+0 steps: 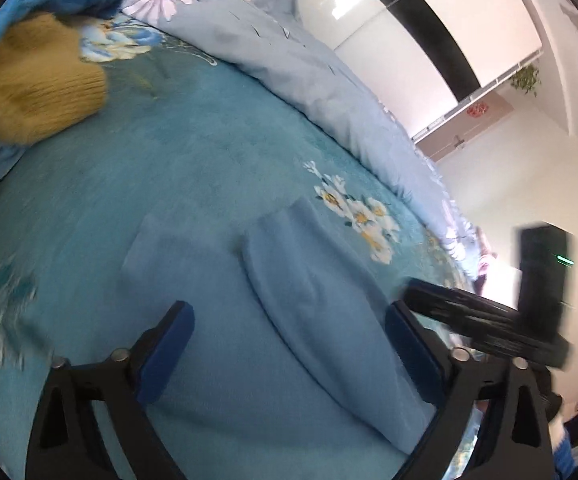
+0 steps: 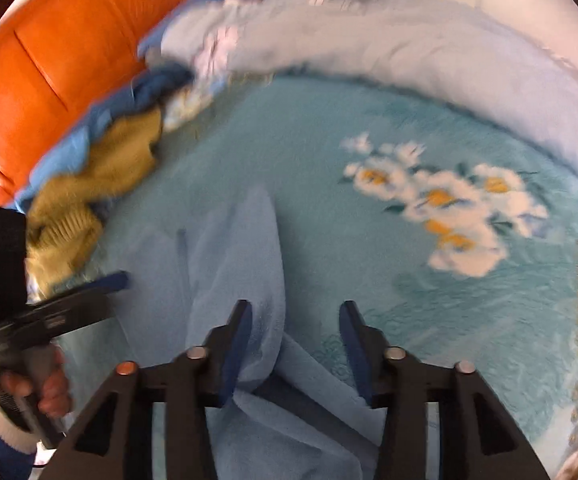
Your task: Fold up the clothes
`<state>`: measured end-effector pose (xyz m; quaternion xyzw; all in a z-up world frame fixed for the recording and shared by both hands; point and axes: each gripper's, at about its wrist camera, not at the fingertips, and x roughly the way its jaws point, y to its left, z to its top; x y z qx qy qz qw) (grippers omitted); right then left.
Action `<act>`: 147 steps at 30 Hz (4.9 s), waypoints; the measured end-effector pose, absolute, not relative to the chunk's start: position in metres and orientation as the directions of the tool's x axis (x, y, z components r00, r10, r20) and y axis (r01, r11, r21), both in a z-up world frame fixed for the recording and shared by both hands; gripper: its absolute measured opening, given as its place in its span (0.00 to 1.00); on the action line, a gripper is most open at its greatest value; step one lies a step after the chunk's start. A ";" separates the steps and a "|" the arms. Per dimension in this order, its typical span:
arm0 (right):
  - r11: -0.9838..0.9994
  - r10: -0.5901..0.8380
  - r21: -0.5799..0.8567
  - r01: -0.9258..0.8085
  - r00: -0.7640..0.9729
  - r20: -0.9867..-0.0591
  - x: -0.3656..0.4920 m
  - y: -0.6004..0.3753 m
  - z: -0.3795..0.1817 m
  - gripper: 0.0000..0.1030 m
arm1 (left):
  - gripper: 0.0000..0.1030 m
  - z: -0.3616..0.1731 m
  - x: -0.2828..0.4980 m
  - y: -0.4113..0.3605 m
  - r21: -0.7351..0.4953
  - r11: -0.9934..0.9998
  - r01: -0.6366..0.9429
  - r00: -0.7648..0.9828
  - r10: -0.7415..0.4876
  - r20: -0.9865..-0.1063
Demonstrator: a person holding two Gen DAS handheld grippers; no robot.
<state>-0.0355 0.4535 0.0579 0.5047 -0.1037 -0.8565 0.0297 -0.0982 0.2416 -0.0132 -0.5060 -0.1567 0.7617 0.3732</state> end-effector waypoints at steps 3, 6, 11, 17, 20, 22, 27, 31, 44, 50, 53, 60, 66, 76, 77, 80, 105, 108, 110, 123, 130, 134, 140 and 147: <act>-0.965 -0.161 0.251 -0.079 -0.578 -0.800 -0.003 0.467 0.077 0.51 | 0.67 -0.020 -0.107 0.252 -0.584 -0.686 -0.433 -0.205 0.706 -0.678; -0.952 -0.154 0.285 -0.109 -0.635 -0.757 0.039 0.482 0.089 0.52 | 0.65 -0.022 -0.113 0.258 -0.562 -0.692 -0.453 -0.222 0.698 -0.681; -0.934 -0.130 0.316 -0.168 -0.665 -0.736 0.099 0.498 0.092 0.52 | 0.41 -0.027 -0.119 0.266 -0.532 -0.709 -0.462 -0.235 0.676 -0.698; -0.904 -0.095 0.347 -0.251 -0.673 -0.734 0.156 0.506 0.088 0.52 | 0.02 -0.028 -0.117 0.268 -0.500 -0.749 -0.435 -0.283 0.641 -0.713; -0.884 -0.072 0.363 -0.294 -0.683 -0.727 0.178 0.509 0.087 0.52 | 0.02 -0.012 -0.110 0.260 -0.511 -0.753 -0.416 -0.339 0.649 -0.681; -0.872 -0.055 0.371 -0.319 -0.689 -0.722 0.191 0.511 0.089 0.52 | 0.02 0.010 -0.104 0.249 -0.534 -0.734 -0.420 -0.376 0.676 -0.633; -0.845 -0.011 0.383 -0.373 -0.704 -0.710 0.224 0.517 0.096 0.52 | 0.02 0.053 -0.073 0.191 -0.568 -0.705 -0.425 -0.476 0.708 -0.522; -0.824 -0.006 0.399 -0.403 -0.696 -0.718 0.238 0.521 0.088 0.53 | 0.02 0.012 -0.066 0.163 -0.524 -0.779 -0.345 -0.455 0.626 -0.633; -0.917 -0.102 0.313 -0.246 -0.615 -0.782 0.172 0.517 0.069 0.53 | 0.02 -0.020 -0.069 0.152 -0.496 -0.822 -0.281 -0.427 0.570 -0.702; -0.985 -0.164 0.172 0.030 -0.500 -0.850 0.087 0.487 0.056 0.53 | 0.03 -0.028 -0.068 0.149 -0.516 -0.813 -0.269 -0.400 0.582 -0.709; -0.989 -0.148 0.127 0.078 -0.444 -0.884 0.056 0.481 0.042 0.53 | 0.03 -0.030 -0.066 0.147 -0.535 -0.801 -0.269 -0.393 0.598 -0.698; -0.977 -0.183 0.133 0.164 -0.350 -0.918 0.034 0.470 0.023 0.17 | 0.09 -0.031 -0.073 0.150 -0.577 -0.767 -0.280 -0.363 0.641 -0.676; -0.981 -0.130 0.066 0.185 -0.359 -0.924 0.037 0.464 0.025 0.03 | 0.03 -0.023 -0.069 0.149 -0.551 -0.780 -0.296 -0.430 0.624 -0.652; -0.991 -0.091 0.045 0.126 -0.389 -0.917 0.022 0.481 0.039 0.03 | 0.03 -0.013 -0.075 0.162 -0.498 -0.799 -0.339 -0.470 0.602 -0.646; -0.991 -0.094 0.051 0.122 -0.374 -0.922 0.017 0.479 0.033 0.03 | 0.03 -0.019 -0.077 0.161 -0.498 -0.805 -0.321 -0.459 0.592 -0.662; -0.992 -0.095 0.059 0.113 -0.348 -0.933 0.011 0.479 0.021 0.03 | 0.03 -0.028 -0.076 0.156 -0.503 -0.811 -0.299 -0.453 0.584 -0.673; -0.937 0.008 0.210 -0.278 -0.620 -0.785 0.171 0.453 0.059 0.40 | 0.49 -0.029 -0.068 0.143 -0.602 -0.760 -0.245 -0.373 0.647 -0.665; -0.946 0.056 0.143 -0.290 -0.581 -0.812 0.204 0.444 0.057 0.40 | 0.49 -0.034 -0.073 0.152 -0.621 -0.744 -0.245 -0.366 0.665 -0.651; -0.942 0.078 0.130 -0.310 -0.576 -0.814 0.220 0.442 0.061 0.41 | 0.48 -0.035 -0.072 0.157 -0.624 -0.741 -0.248 -0.379 0.667 -0.641; -0.919 0.089 0.178 -0.353 -0.624 -0.777 0.241 0.442 0.075 0.42 | 0.33 -0.055 -0.045 0.139 -0.824 -0.562 -0.073 -0.409 0.770 -0.489; -0.918 0.084 0.182 -0.352 -0.622 -0.779 0.241 0.440 0.072 0.42 | 0.32 -0.060 -0.057 0.139 -0.850 -0.526 -0.022 -0.410 0.780 -0.473; -0.910 0.087 0.193 -0.367 -0.623 -0.777 0.243 0.443 0.073 0.42 | 0.27 -0.061 -0.068 0.142 -0.853 -0.522 0.001 -0.437 0.767 -0.470; -0.893 0.116 0.186 -0.409 -0.610 -0.784 0.255 0.451 0.073 0.42 | 0.05 -0.068 -0.072 0.136 -0.857 -0.507 0.092 -0.451 0.746 -0.490; -0.847 0.171 0.190 -0.496 -0.594 -0.786 0.282 0.469 0.078 0.42 | 0.04 -0.037 -0.057 0.126 -0.852 -0.523 0.037 -0.496 0.730 -0.470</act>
